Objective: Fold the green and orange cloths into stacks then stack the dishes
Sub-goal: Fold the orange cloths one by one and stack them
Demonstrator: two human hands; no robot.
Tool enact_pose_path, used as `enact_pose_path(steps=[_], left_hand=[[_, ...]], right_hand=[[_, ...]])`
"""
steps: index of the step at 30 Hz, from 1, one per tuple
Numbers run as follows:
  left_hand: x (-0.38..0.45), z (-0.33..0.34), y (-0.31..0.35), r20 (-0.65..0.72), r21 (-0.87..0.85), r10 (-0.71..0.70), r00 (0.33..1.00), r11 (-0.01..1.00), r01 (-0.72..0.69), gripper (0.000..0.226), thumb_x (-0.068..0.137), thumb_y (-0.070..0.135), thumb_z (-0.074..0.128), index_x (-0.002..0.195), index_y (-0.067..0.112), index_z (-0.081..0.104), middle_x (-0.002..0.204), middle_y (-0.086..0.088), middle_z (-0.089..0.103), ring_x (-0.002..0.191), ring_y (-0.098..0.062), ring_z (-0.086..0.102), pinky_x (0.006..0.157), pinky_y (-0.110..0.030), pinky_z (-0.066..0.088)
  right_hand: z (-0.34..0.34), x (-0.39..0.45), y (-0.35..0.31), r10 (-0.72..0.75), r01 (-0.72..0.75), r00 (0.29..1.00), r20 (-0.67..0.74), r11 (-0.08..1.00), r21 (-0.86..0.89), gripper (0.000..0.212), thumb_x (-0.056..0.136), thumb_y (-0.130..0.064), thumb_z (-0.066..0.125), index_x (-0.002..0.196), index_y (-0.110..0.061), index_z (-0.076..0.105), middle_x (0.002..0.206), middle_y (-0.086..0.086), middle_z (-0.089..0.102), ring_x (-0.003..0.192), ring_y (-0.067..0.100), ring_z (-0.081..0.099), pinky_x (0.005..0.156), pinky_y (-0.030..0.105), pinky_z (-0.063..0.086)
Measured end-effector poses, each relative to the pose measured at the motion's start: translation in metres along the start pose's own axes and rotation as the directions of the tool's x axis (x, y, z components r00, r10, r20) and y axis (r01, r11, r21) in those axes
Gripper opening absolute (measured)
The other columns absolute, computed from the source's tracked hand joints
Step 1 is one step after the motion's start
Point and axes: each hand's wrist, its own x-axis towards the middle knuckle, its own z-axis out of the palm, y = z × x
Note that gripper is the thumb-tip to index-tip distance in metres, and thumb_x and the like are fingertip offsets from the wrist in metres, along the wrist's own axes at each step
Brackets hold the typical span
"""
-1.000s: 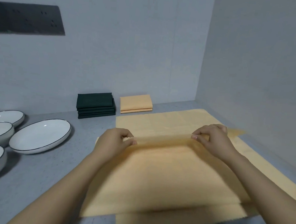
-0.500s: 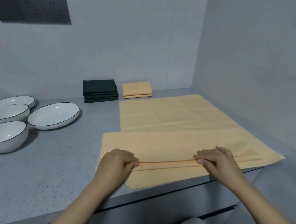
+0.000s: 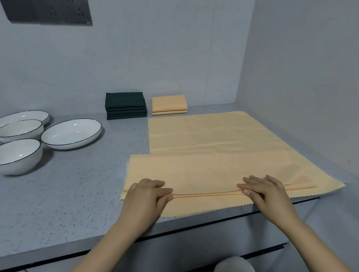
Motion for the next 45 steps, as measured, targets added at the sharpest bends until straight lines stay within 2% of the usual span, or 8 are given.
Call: enact_pose_path(steps=[4,10,14,18,22,26,35,45], left_hand=[[-0.001,-0.004,0.005,0.040,-0.028,-0.031,0.999,0.999,0.032,0.055,0.082,0.063,0.030,0.099,0.035,0.075,0.115,0.007,0.067,0.110,-0.016,0.056,0.084,-0.029,0.036],[0.005,-0.008,0.011,0.068,-0.041,-0.100,0.993,0.994,0.103,0.025,0.092,0.041,0.054,0.095,0.028,0.075,0.110,0.010,0.066,0.108,-0.014,0.052,0.084,-0.028,0.041],[0.021,-0.010,0.025,0.068,-0.016,-0.110,0.992,0.994,0.111,0.027,0.092,0.039,0.051,0.086,0.021,0.072,0.096,0.007,0.067,0.094,-0.017,0.055,0.078,-0.030,0.042],[0.049,-0.001,0.048,0.107,-0.033,-0.035,0.994,0.999,0.039,0.027,0.094,0.031,0.047,0.106,0.024,0.070,0.113,0.007,0.065,0.105,-0.016,0.054,0.090,-0.030,0.039],[0.078,0.012,0.070,0.161,-0.036,-0.008,0.987,0.999,0.014,0.032,0.097,0.024,0.042,0.119,0.019,0.064,0.126,0.005,0.059,0.119,-0.018,0.048,0.096,-0.030,0.029],[0.102,0.022,0.080,0.219,-0.008,-0.022,0.976,1.000,0.024,0.036,0.097,0.019,0.036,0.127,0.013,0.056,0.137,-0.003,0.051,0.131,-0.020,0.039,0.102,-0.031,0.025],[0.116,0.059,0.068,0.436,0.098,-0.085,0.896,0.994,0.046,0.054,0.102,0.030,0.016,0.153,0.015,0.004,0.161,-0.005,-0.002,0.148,-0.020,-0.005,0.119,-0.041,-0.006],[0.117,0.073,0.062,0.421,0.145,-0.080,0.904,0.989,0.020,0.056,0.101,0.038,0.011,0.153,0.021,-0.004,0.160,0.000,-0.009,0.147,-0.016,-0.009,0.119,-0.039,-0.007]], right_hand=[[-0.001,-0.003,-0.001,0.013,-0.013,0.999,0.030,1.000,-0.008,0.021,0.090,-0.021,0.062,0.107,-0.031,0.070,0.126,-0.006,0.061,0.122,0.001,0.044,0.106,0.019,0.013],[-0.004,-0.005,-0.005,0.045,-0.045,0.997,0.071,0.999,-0.003,0.021,0.091,-0.029,0.061,0.110,-0.033,0.069,0.129,-0.007,0.059,0.129,0.006,0.043,0.107,0.022,0.015],[-0.005,-0.002,-0.013,0.029,-0.028,0.999,0.041,0.999,-0.027,0.042,0.086,-0.057,0.042,0.102,-0.033,0.073,0.119,-0.005,0.066,0.122,0.011,0.053,0.106,0.034,0.029],[-0.002,0.004,-0.021,0.013,-0.013,1.000,0.009,1.000,-0.013,0.039,0.090,-0.049,0.043,0.099,-0.027,0.074,0.104,-0.002,0.072,0.111,0.014,0.061,0.101,0.041,0.041],[0.003,0.022,-0.032,-0.001,0.001,1.000,0.003,1.000,-0.016,0.020,0.093,-0.024,0.056,0.101,-0.019,0.074,0.100,0.003,0.073,0.102,0.020,0.065,0.095,0.033,0.043],[0.006,0.044,-0.042,0.018,-0.018,0.999,0.039,1.000,-0.005,0.027,0.093,-0.021,0.053,0.114,-0.020,0.069,0.120,-0.002,0.066,0.116,0.014,0.057,0.104,0.031,0.039],[0.033,0.096,-0.060,0.121,-0.112,0.968,0.218,0.992,-0.055,0.043,0.100,-0.016,0.033,0.142,-0.015,0.040,0.148,0.005,0.040,0.138,0.020,0.033,0.111,0.027,0.025],[0.032,0.088,-0.015,0.366,-0.257,0.887,0.282,0.898,-0.358,0.052,0.100,-0.046,0.012,0.151,-0.035,0.006,0.159,-0.009,0.001,0.146,0.014,-0.003,0.118,0.035,-0.003]])
